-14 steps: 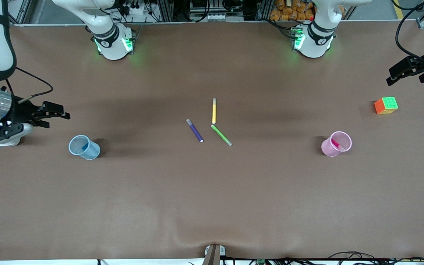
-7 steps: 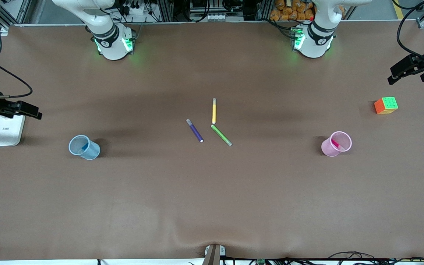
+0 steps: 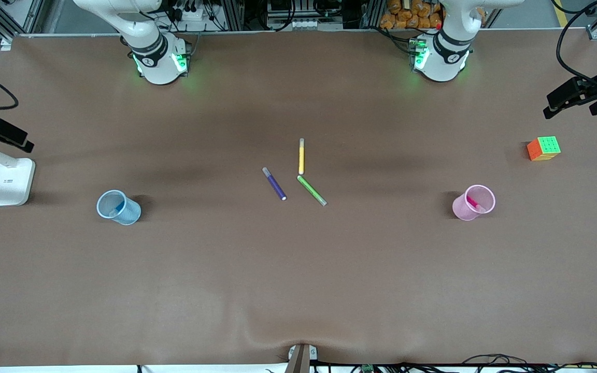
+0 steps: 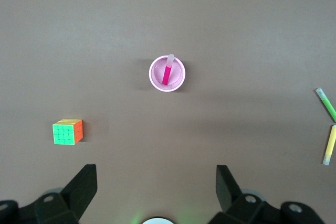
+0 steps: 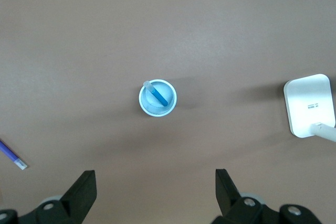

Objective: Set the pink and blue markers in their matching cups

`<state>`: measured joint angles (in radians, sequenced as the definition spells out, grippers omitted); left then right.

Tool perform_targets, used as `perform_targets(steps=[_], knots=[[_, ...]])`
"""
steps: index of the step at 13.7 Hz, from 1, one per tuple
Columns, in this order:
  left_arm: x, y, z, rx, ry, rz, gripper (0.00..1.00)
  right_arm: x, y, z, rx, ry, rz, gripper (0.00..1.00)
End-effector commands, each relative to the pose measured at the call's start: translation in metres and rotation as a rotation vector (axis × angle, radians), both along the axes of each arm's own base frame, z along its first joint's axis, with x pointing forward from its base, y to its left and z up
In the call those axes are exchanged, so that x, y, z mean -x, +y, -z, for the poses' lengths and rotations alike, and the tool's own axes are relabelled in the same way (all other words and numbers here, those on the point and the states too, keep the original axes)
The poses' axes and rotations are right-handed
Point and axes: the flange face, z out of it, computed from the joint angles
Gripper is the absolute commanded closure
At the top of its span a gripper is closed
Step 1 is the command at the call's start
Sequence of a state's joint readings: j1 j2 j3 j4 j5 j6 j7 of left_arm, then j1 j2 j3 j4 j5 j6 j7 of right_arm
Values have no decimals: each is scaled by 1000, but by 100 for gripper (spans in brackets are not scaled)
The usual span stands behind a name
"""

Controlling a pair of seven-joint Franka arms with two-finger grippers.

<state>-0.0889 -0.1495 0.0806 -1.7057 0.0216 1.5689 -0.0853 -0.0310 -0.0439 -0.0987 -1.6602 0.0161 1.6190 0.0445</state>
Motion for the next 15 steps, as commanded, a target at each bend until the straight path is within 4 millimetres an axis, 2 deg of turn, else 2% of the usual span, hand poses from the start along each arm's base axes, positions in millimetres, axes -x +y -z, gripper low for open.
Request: perform_targets(steps=[1, 3, 5, 6, 8, 9, 11, 15], knots=[[-13, -3, 1, 7, 11, 0, 0, 8, 2, -5, 9, 3, 24, 0], [-31, -2, 11, 3, 26, -3, 0, 8, 10, -14, 9, -3, 32, 0], [-48, -2, 12, 6, 20, -8, 0, 13, 20, -38, -20, 19, 17, 0], [-48, -4, 12, 7, 20, -5, 0, 15, 30, -44, -30, 30, -10, 0], [-48, -5, 12, 6, 22, -3, 0, 17, 49, -43, -32, 59, -62, 0], [-48, -5, 13, 6, 23, -3, 0, 18, 52, -43, -34, 59, -81, 0], [-48, -5, 13, 6, 23, -3, 0, 18, 50, -43, -35, 54, -114, 0], [-47, -5, 13, 6, 25, -3, 0, 17, 31, -43, -37, 48, -101, 0]])
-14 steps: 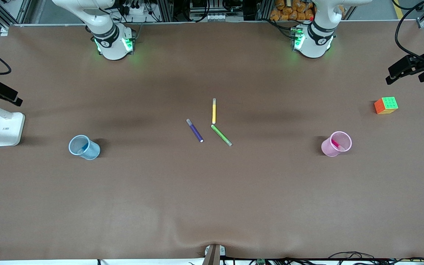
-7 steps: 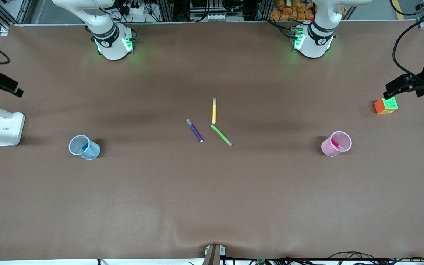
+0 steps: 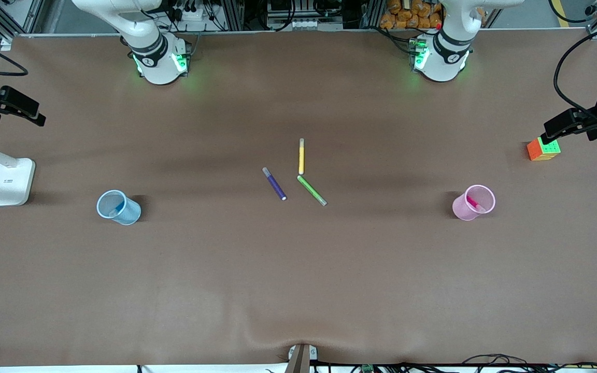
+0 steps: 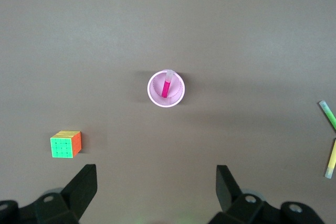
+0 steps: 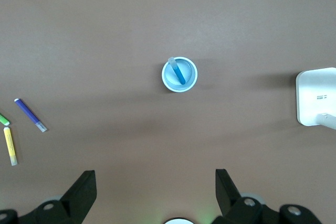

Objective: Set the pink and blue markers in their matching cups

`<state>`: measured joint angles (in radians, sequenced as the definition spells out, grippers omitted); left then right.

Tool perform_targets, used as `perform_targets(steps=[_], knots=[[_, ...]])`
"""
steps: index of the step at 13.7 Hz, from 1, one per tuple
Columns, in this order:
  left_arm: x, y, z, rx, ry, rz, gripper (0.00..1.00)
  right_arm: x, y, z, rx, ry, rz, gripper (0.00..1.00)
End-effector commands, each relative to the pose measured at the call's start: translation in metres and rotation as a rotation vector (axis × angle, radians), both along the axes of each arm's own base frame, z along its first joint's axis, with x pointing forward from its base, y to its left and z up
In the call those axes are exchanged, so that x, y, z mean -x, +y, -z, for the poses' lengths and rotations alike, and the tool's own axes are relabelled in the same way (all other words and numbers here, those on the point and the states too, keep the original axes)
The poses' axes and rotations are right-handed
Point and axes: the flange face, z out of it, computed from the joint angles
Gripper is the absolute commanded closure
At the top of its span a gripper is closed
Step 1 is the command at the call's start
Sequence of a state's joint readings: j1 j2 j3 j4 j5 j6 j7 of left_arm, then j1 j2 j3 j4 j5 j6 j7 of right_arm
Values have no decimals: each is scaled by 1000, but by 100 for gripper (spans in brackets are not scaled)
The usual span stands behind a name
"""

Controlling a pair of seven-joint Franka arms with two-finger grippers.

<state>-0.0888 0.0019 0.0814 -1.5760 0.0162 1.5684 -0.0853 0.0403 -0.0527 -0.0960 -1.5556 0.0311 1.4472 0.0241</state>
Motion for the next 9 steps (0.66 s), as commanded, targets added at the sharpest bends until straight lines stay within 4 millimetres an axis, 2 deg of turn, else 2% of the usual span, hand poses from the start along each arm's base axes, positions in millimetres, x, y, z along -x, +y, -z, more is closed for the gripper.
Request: perform_targets(steps=[1, 9], knots=[[1, -1, -6, 13, 4, -2, 0, 2, -13, -4, -19, -9, -1, 0], [1, -1, -6, 13, 9, -2, 0, 4, -17, -4, -22, -4, 3, 0]])
